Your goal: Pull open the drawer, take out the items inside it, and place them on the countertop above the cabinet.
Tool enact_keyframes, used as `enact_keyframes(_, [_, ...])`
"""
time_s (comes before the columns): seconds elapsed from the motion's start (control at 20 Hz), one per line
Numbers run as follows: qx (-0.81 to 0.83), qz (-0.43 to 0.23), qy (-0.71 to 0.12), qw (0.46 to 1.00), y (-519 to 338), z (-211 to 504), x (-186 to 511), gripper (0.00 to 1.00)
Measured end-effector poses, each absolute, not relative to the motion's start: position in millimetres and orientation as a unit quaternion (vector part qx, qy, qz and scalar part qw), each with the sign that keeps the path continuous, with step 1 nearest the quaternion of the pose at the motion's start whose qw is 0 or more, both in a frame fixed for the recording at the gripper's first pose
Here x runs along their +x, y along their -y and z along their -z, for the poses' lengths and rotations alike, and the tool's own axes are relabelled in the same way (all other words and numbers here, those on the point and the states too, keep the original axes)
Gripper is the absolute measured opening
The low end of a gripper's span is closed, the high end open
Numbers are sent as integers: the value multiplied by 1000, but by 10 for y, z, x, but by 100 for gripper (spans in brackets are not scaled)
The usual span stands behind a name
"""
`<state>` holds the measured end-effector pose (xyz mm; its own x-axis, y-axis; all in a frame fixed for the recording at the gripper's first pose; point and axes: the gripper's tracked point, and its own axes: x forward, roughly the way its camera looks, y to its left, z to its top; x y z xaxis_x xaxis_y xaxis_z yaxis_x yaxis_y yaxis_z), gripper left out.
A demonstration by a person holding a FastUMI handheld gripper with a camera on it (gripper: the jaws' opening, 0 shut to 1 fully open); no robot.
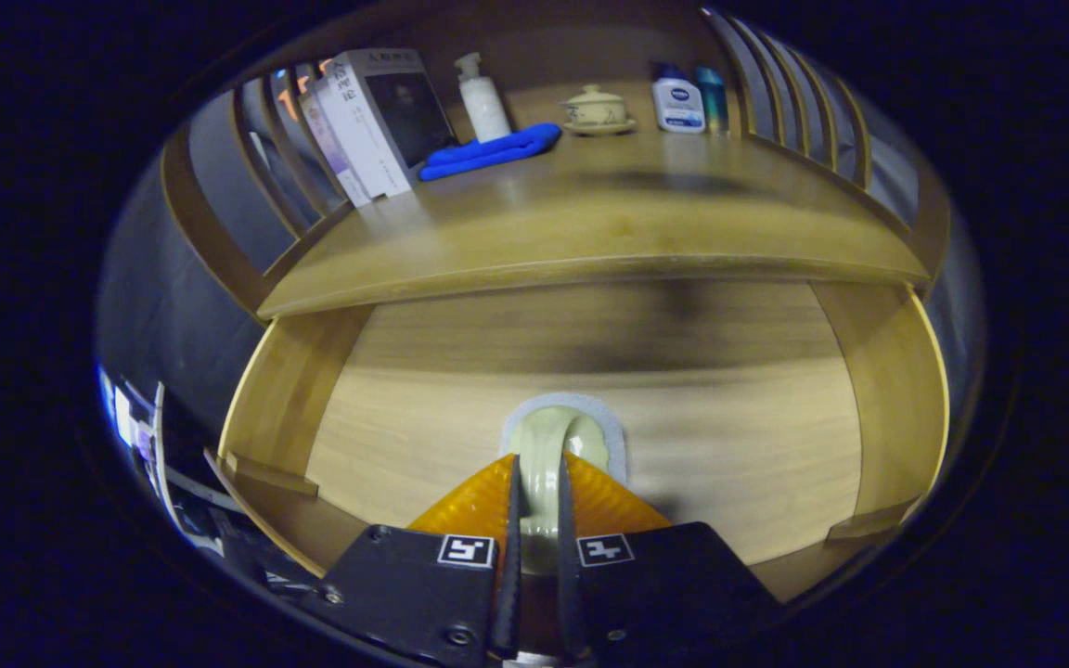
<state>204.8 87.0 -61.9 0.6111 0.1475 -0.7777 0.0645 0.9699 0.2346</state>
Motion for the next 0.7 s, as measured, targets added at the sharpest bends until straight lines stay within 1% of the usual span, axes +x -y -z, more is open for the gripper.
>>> enact_keyframes(0.35, [100, -31, -384, 917, -781, 174, 2043, 18])
enact_keyframes(0.7, [100, -40, -350, 930, -743, -356, 1985, 18])
